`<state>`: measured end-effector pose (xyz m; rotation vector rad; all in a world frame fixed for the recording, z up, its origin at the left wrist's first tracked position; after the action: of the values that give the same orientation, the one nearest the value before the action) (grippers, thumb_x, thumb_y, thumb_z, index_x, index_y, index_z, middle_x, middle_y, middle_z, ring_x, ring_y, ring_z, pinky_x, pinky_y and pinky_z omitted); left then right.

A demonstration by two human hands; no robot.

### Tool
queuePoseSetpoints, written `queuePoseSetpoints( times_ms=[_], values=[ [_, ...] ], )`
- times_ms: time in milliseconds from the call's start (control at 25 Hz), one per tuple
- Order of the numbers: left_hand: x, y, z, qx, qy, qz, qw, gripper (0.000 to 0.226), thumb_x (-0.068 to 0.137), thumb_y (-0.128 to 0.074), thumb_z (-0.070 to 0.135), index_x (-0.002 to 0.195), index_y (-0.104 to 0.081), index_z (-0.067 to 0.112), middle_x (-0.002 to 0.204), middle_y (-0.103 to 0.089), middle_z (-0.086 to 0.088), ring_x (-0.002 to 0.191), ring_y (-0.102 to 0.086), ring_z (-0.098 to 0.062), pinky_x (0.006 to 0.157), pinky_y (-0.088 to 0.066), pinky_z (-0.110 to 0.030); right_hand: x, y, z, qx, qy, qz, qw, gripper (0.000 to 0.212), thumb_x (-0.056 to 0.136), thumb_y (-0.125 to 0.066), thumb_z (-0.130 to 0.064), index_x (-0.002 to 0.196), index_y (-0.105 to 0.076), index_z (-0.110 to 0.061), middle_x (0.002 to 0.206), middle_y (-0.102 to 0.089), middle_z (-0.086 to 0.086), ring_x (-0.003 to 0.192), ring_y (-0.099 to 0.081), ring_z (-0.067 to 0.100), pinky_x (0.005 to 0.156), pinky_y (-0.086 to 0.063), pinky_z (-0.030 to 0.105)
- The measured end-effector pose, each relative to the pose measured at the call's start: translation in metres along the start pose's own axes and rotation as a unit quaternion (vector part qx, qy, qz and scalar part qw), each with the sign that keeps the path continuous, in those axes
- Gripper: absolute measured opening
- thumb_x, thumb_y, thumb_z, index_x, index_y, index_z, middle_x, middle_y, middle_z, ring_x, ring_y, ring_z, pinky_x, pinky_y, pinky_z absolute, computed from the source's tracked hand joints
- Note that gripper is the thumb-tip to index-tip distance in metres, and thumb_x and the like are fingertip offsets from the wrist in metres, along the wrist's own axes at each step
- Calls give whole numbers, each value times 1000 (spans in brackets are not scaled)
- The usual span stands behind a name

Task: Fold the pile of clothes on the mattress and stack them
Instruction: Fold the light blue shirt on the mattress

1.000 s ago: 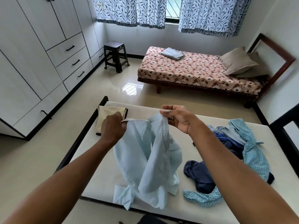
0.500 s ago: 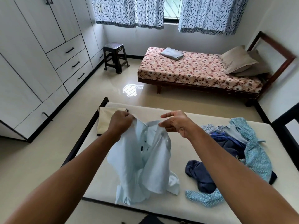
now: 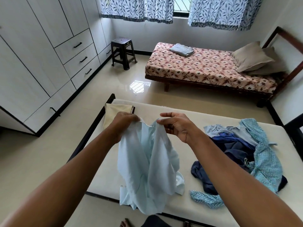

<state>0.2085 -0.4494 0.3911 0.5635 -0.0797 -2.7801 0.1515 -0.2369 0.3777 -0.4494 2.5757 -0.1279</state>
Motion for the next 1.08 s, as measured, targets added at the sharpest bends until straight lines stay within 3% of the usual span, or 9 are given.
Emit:
queuePoseSetpoints(
  times_ms=[200,320,480,600,720,920,1080],
  values=[
    [2,-2,-6,54,9,-21,998,9,93,-71,13,95,-75,6,86,-70,-9,77,-62,-21,63,-49,-24,-5,-14,22,-17,-50,-55,997,45,78,-83,5,122,-71,0,105,-73,18,92,-66,28,84,-61,35],
    [6,1,-15,31,30,7,999,10,88,-78,13,89,-75,4,87,-72,-13,79,-64,-25,67,-52,-29,-10,-24,32,-30,-58,-76,995,48,78,-82,7,122,-69,-3,101,-72,17,85,-67,25,81,-61,34],
    [4,2,-18,57,25,7,998,23,84,-83,14,95,-76,-5,82,-69,-14,70,-61,-22,62,-50,-27,-9,-12,22,-11,33,32,999,46,74,-87,5,115,-68,-7,102,-75,26,85,-69,28,90,-62,47],
    [0,0,-12,126,-9,-6,992,18,84,-81,11,87,-76,-5,69,-63,-7,64,-54,-15,56,-45,-23,-7,0,14,-21,72,80,994,37,76,-87,2,108,-71,-8,100,-76,22,86,-74,29,89,-63,47],
    [-6,-8,-9,178,-25,-34,983,12,84,-79,9,75,-75,4,57,-61,2,58,-51,-10,52,-42,-20,-8,-7,14,-91,99,67,989,33,78,-86,1,106,-72,-9,97,-76,20,93,-75,36,87,-64,45],
    [-10,-12,-17,148,-27,-21,988,13,84,-82,13,80,-78,1,73,-69,-13,66,-59,-18,57,-49,-26,-10,-28,23,-132,148,17,980,34,77,-88,-1,105,-72,-12,91,-76,19,79,-73,23,77,-64,38],
    [-13,-14,-22,123,-25,-11,992,19,81,-87,16,84,-79,-1,80,-75,-17,67,-66,-19,57,-55,-25,-14,-26,20,-122,166,23,978,36,75,-90,-1,105,-71,-10,87,-78,14,79,-75,26,74,-64,36]
  ],
)
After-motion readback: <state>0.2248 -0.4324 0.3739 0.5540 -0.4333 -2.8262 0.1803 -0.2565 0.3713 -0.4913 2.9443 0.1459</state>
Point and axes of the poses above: each hand's wrist, its own x-axis towards the middle knuckle, its own y-axis out of the back of the hand, z = x × y, the point moved 8 cm from there along x, towards the middle knuckle
